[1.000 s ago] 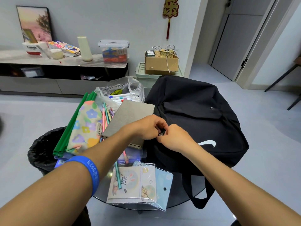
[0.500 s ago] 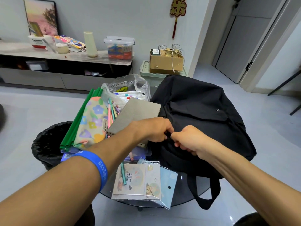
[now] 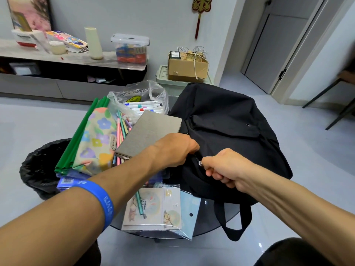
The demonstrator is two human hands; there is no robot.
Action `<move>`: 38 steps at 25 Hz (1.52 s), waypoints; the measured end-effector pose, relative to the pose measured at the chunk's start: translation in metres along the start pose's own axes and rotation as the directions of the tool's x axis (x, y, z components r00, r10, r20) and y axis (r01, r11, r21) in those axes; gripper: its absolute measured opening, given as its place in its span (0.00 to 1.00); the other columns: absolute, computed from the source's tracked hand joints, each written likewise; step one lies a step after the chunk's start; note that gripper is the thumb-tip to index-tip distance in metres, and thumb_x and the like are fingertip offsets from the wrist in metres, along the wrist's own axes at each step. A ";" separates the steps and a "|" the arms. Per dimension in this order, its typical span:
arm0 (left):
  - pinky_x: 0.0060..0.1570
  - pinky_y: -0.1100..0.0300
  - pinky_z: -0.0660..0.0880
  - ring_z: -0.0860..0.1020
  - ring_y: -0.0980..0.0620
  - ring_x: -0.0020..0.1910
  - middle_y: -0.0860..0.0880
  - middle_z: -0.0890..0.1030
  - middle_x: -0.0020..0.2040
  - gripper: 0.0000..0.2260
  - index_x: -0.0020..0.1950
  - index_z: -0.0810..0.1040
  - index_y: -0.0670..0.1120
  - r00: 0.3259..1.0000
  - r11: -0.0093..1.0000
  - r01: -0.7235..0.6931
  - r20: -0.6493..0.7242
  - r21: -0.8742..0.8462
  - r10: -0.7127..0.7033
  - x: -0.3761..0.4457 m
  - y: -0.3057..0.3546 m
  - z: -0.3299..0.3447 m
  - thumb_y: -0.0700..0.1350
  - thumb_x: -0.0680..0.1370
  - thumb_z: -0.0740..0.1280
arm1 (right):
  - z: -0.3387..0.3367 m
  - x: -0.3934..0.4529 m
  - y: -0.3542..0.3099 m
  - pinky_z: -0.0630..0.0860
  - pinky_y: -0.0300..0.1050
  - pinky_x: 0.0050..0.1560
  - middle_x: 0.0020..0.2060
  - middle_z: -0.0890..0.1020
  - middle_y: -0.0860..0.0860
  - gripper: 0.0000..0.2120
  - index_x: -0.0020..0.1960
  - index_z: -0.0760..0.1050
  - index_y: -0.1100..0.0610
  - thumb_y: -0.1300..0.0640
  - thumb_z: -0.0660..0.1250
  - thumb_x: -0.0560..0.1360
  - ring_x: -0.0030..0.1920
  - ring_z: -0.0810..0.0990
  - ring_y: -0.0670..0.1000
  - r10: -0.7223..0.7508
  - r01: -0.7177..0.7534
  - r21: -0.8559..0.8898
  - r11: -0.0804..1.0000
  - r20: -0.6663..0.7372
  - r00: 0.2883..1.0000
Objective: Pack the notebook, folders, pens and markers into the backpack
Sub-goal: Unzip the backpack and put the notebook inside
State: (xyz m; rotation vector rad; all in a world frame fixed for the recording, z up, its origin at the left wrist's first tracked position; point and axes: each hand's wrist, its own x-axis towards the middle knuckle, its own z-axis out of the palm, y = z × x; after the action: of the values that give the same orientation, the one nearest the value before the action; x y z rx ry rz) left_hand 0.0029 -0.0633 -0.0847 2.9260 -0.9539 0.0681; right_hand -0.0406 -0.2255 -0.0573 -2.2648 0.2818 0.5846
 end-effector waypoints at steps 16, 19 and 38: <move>0.57 0.54 0.70 0.70 0.52 0.54 0.55 0.82 0.52 0.13 0.58 0.79 0.52 0.963 0.944 -0.270 -0.045 -0.190 0.266 -0.017 0.003 0.004 0.45 0.74 0.69 | -0.004 -0.021 0.024 0.64 0.37 0.23 0.21 0.79 0.51 0.13 0.35 0.79 0.58 0.51 0.62 0.70 0.17 0.68 0.47 -0.190 0.197 -0.188 0.962 0.051 0.980; 0.55 0.53 0.67 0.66 0.55 0.51 0.57 0.82 0.48 0.12 0.55 0.81 0.55 0.963 0.957 -0.265 0.009 -0.116 0.268 -0.017 0.006 0.005 0.47 0.73 0.66 | 0.003 -0.020 0.020 0.65 0.37 0.25 0.20 0.78 0.50 0.13 0.35 0.78 0.60 0.51 0.62 0.70 0.17 0.69 0.47 -0.227 0.228 -0.273 0.935 0.033 0.973; 0.52 0.49 0.74 0.72 0.49 0.54 0.52 0.79 0.57 0.11 0.60 0.79 0.50 0.913 0.915 -0.397 -0.073 0.075 0.402 0.008 0.060 -0.024 0.49 0.80 0.62 | -0.045 -0.052 0.076 0.61 0.39 0.25 0.20 0.66 0.48 0.14 0.30 0.68 0.63 0.53 0.64 0.67 0.23 0.64 0.47 -0.432 0.367 -0.287 0.885 -0.209 0.877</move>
State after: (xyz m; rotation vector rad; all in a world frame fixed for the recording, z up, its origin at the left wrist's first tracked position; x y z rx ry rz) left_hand -0.0266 -0.1151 -0.0577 2.6971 -1.5430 0.2448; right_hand -0.0996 -0.3089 -0.0527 -2.5392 -0.1447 0.0915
